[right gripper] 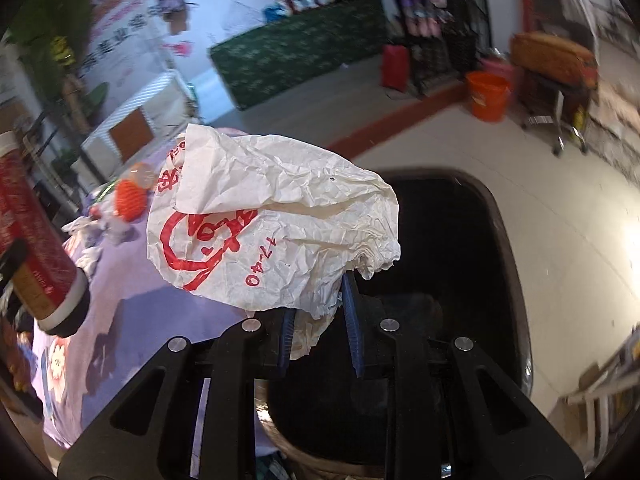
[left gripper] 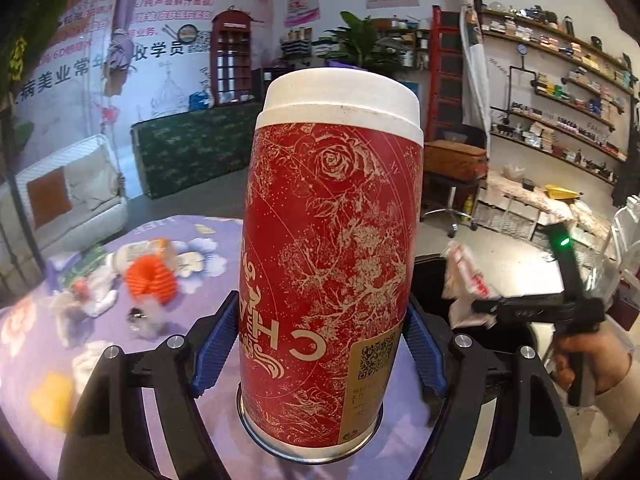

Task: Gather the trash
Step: 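Carry the bag with the right gripper into the black bin while the left gripper carries the cup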

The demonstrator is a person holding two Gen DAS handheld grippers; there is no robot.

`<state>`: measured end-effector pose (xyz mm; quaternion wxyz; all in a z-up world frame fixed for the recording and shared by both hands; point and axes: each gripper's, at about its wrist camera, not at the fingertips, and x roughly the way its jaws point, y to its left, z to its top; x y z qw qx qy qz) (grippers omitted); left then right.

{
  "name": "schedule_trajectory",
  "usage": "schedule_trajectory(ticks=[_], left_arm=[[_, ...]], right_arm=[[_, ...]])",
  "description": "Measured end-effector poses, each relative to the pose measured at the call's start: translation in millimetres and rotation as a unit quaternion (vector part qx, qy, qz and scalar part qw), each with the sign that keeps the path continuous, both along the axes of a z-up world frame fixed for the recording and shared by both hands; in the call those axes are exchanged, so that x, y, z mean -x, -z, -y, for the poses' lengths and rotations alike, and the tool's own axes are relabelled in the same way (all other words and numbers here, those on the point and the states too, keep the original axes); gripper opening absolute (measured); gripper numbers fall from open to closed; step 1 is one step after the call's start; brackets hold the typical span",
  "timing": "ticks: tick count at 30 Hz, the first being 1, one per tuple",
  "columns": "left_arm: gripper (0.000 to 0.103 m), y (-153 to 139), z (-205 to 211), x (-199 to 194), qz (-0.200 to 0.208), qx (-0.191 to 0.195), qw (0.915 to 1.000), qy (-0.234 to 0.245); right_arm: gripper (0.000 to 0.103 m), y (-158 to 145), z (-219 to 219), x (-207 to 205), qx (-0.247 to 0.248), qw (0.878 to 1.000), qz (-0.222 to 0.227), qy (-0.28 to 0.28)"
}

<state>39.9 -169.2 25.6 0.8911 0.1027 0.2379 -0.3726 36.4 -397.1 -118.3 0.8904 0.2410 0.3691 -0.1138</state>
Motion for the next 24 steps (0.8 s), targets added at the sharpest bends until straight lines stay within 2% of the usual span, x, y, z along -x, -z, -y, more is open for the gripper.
schedule_trajectory(ticks=[5,9,11,13,15,20,22,24], left_arm=[[0.075,1.2,28.1,7.4,-0.013,0.016,0.9993,0.032],[0.075,2.7,48.4,11.0,-0.017,0.020,0.9983,0.052],[0.075,4.9,56.5,14.2,-0.021,0.020,0.9978,0.060],[0.075,7.5,62.7,17.3,-0.029,0.026,0.9971,0.066],[0.075,8.1,69.0,15.1,-0.039,0.033,0.9962,0.070],[0.075,15.1,84.9,16.5,-0.050,0.044,0.9950,0.075],[0.075,20.2,93.5,16.7,-0.062,0.048,0.9936,0.081],[0.075,28.2,106.4,18.5,-0.073,0.038,0.9928,0.087]], right_arm=[[0.024,42.0,26.2,2.0,-0.027,0.997,-0.063,0.026],[0.027,70.8,28.5,-5.6,-0.041,0.993,-0.109,0.033],[0.041,81.7,30.0,-9.2,-0.044,0.990,-0.128,0.033],[0.048,86.9,29.1,-10.1,-0.042,0.990,-0.126,0.035],[0.060,86.6,26.3,-12.2,-0.022,0.991,-0.130,0.035],[0.061,67.0,30.0,0.2,-0.011,0.995,-0.089,0.051],[0.065,52.1,33.2,7.4,0.007,0.995,-0.069,0.068],[0.075,32.1,36.5,19.1,0.039,0.993,-0.045,0.097]])
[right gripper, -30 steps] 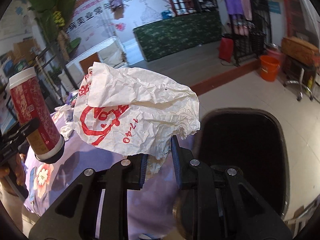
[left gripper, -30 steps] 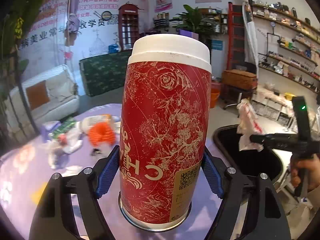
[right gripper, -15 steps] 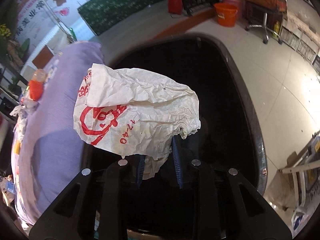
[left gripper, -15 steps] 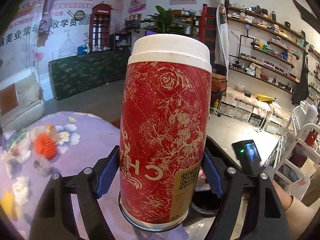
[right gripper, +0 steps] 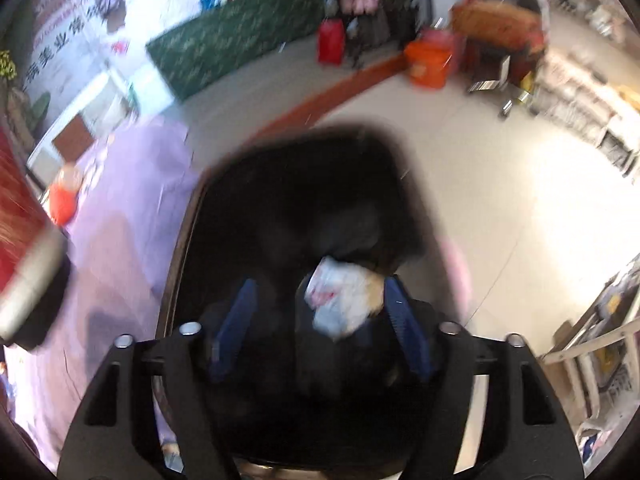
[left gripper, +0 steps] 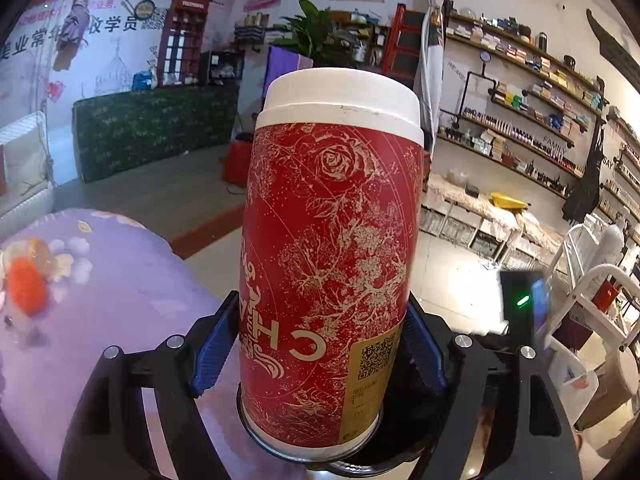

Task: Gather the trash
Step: 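Carry the bag with the right gripper into the black bin while the left gripper carries the cup, then open the left gripper to drop the red cup into the black bin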

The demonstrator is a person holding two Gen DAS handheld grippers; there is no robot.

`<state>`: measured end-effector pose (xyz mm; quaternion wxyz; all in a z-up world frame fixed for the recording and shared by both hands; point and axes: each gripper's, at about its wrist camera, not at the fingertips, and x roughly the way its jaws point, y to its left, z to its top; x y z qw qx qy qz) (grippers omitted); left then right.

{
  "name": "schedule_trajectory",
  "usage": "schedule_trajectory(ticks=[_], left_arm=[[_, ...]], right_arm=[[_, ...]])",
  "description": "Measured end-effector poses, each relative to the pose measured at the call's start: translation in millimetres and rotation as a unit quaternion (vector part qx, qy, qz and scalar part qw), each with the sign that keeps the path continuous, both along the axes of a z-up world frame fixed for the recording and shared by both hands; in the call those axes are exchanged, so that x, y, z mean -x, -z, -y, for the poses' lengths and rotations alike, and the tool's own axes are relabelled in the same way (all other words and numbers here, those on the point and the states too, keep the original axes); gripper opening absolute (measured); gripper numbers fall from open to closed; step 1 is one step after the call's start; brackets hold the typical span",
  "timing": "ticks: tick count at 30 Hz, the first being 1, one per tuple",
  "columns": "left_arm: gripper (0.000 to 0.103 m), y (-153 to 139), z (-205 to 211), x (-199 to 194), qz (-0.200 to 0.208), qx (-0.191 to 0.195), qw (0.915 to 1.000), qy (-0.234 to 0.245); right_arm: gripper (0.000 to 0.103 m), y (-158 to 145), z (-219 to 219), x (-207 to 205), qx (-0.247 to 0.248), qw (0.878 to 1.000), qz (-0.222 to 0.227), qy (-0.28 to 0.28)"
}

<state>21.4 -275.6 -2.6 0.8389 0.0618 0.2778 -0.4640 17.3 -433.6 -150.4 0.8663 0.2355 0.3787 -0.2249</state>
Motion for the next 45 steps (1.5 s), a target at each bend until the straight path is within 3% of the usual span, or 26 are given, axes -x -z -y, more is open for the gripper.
schedule_trajectory(ticks=[8,16,19,30,36,45], left_arm=[[0.075,41.1,60.0,-1.1,-0.067,-0.098,0.9927,0.019],[0.075,77.1,99.7,-9.9,-0.132,-0.208,0.9688,0.028],[0.075,90.9,107.1,-12.8,-0.154,-0.225,0.9616,0.030],[0.076,119.7,132.8,-15.3,-0.155,-0.288,0.9441,0.039],[0.091,112.1,135.2,-10.7,-0.111,-0.292,0.9490,0.040],[0.096,85.5,81.7,2.4,-0.085,-0.218,0.9719,0.026]], right_arm=[[0.075,-46.5,24.4,40.9,0.045,0.995,0.062,0.064],[0.075,-58.4,27.5,64.1,0.048,0.994,0.071,0.073],[0.075,-61.3,28.0,73.0,0.048,0.993,0.077,0.078],[0.075,-60.6,33.3,79.8,0.038,0.993,0.076,0.087],[0.075,-60.1,33.1,81.2,0.035,0.992,0.078,0.089],[0.075,-59.9,34.2,81.3,0.036,0.992,0.081,0.088]])
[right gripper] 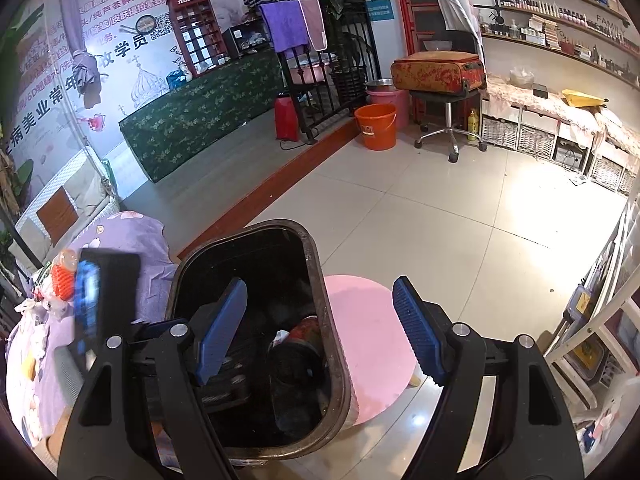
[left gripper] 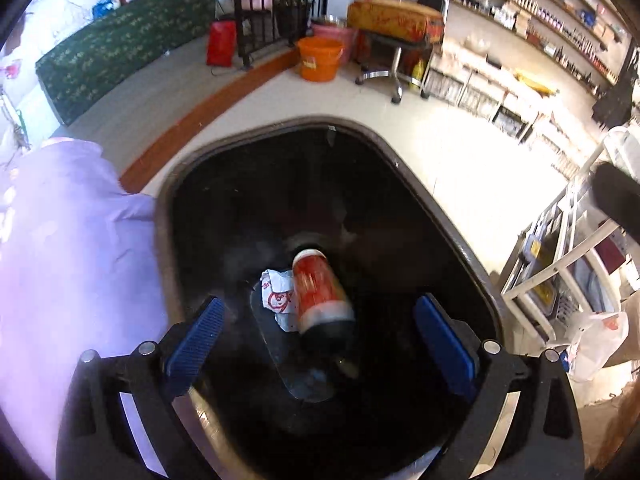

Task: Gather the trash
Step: 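Open the left gripper to drop the red cup into the black bin, then move both tools back over the table toward the remaining trash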

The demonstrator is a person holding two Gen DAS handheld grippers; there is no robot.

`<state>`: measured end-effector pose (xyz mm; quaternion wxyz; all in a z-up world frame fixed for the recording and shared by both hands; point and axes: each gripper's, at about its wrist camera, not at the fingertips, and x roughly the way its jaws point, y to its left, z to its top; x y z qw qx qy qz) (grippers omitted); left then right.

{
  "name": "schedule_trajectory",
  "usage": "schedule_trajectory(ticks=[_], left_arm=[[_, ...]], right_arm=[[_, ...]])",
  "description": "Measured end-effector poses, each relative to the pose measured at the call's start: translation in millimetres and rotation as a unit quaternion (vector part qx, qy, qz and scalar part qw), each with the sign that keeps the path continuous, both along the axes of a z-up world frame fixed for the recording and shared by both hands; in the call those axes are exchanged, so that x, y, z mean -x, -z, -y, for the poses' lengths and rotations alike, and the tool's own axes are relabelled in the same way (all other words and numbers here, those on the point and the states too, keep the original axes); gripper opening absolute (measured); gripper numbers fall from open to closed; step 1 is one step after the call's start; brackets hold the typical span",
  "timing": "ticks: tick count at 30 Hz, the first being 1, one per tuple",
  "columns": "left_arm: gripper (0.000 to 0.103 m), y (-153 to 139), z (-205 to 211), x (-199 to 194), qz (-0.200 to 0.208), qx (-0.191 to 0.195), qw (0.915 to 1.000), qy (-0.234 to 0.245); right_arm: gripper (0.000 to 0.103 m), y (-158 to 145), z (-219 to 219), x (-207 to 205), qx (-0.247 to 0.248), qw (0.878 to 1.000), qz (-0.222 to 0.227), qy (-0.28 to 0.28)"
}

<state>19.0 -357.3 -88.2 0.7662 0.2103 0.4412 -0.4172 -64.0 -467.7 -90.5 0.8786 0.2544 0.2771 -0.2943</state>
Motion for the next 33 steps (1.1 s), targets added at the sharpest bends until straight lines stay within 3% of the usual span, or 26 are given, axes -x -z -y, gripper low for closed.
schedule_trajectory(ticks=[7,11,18,25,33], left_arm=[[0.097,-23.7,-23.0,5.3,0.048,0.043,0.9975,-0.031],[0.097,-35.7,-57.9,3.3,0.067,0.067,0.9937,-0.060],[0.097,-49.2,-135.5,-12.9,0.101,0.077,0.9835,-0.129],[0.097,-54.6,-223.2,-34.8,0.120,0.063,0.9663,-0.219],[0.097,-49.3,-319.6,-65.8,0.139,-0.006,0.9430,-0.302]], right_arm=[[0.084,-4.0,-9.5,-10.3,0.009,1.000,0.010,-0.019],[0.088,-4.6,-23.5,-23.3,0.008,0.999,0.014,-0.043],[0.088,-7.4,-72.1,-62.0,0.031,0.991,0.013,-0.132],[0.089,-10.8,-142.4,-114.2,0.049,0.965,0.012,-0.256],[0.089,-5.2,-229.4,-168.2,0.041,0.926,0.005,-0.374]])
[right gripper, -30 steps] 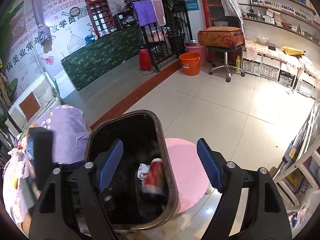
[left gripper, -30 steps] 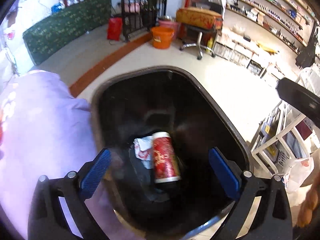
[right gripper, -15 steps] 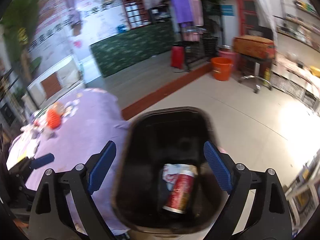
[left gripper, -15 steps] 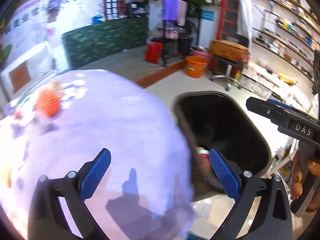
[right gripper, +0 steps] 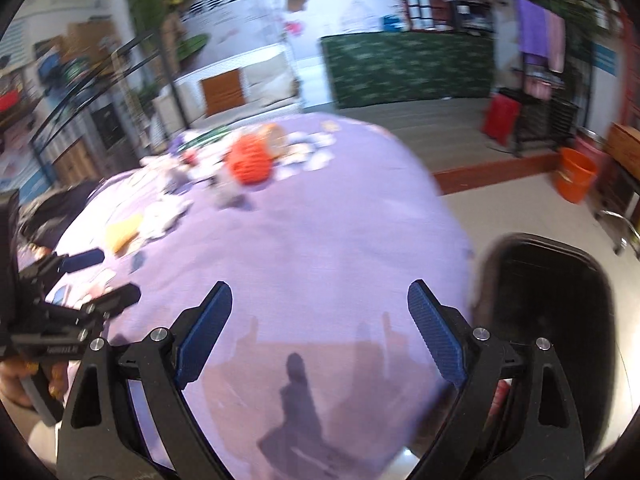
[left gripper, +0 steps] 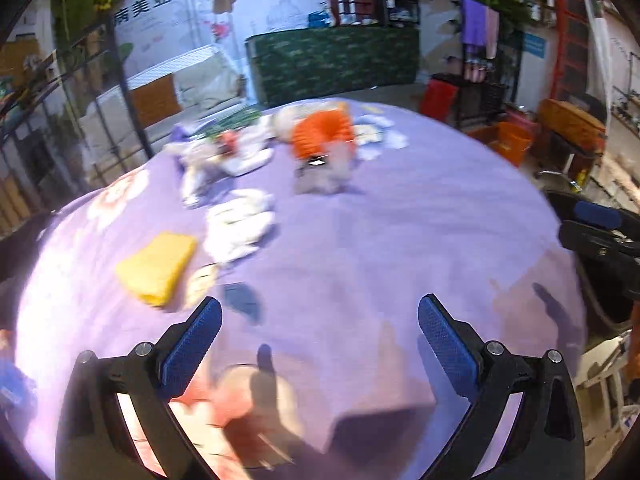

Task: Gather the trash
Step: 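Move both tools back over the table toward the remaining trash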

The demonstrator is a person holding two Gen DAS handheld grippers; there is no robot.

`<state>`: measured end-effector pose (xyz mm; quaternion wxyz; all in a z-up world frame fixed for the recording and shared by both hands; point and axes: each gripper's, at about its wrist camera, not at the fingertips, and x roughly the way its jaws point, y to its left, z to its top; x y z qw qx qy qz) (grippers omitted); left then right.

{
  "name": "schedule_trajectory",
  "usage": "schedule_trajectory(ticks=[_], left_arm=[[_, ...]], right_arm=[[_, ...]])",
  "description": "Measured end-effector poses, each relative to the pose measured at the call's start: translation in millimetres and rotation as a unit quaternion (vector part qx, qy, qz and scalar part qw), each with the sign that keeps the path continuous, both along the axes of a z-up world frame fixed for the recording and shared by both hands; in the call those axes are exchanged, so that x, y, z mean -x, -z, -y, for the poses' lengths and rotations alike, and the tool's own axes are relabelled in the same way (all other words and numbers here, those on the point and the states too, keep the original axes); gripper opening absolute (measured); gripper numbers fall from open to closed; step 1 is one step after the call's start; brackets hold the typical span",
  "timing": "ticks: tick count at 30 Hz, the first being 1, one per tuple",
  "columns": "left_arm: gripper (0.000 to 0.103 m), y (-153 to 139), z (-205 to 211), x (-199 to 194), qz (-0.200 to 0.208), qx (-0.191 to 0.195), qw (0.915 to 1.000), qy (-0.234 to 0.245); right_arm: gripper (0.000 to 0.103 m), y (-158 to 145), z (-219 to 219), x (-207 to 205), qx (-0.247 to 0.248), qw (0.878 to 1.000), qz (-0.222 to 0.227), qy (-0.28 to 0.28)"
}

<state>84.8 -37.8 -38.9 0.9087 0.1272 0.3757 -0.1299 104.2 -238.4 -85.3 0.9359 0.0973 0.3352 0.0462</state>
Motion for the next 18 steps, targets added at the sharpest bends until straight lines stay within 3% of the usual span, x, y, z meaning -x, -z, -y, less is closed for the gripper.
schedule_trajectory(ticks=[7,12,15,18], left_arm=[[0.097,8.3,-64.6,-43.5,-0.006,-0.045,0.9979,-0.046],[0.095,12.3,-82.9,-68.8,-0.031,-0.069,0.9962,-0.043],[0.087,20.0,-86.1,-83.4,-0.038,-0.096,0.9939,-0.037],[0.076,37.8,-92.4,-103.2,-0.078,-0.104,0.9909,-0.035]], right_arm=[[0.089,-1.5,-63.7,-34.8,-0.005,0.997,-0.012,-0.079],[0.089,-7.6,-93.4,-48.2,-0.008,0.994,-0.016,-0.111],[0.089,-8.7,-109.2,-54.9,-0.004,0.992,-0.018,-0.125],[0.089,-11.5,-119.3,-58.0,0.003,0.990,-0.018,-0.138]])
